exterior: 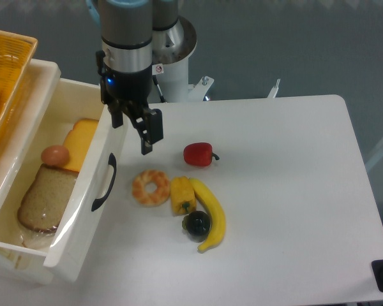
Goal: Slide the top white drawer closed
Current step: 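Move the gripper away from the drawer and lower it over the fruit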
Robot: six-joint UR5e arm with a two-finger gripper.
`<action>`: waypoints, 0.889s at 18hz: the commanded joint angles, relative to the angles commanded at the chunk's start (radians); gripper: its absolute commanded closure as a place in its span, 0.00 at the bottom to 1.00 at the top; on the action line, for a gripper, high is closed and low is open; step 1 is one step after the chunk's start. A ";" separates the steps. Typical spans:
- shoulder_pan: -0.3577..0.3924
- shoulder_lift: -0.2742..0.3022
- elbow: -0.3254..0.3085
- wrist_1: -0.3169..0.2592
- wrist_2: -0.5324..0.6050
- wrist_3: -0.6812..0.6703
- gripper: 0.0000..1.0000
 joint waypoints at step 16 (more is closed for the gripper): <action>0.100 -0.106 -0.006 0.002 0.006 -0.078 0.00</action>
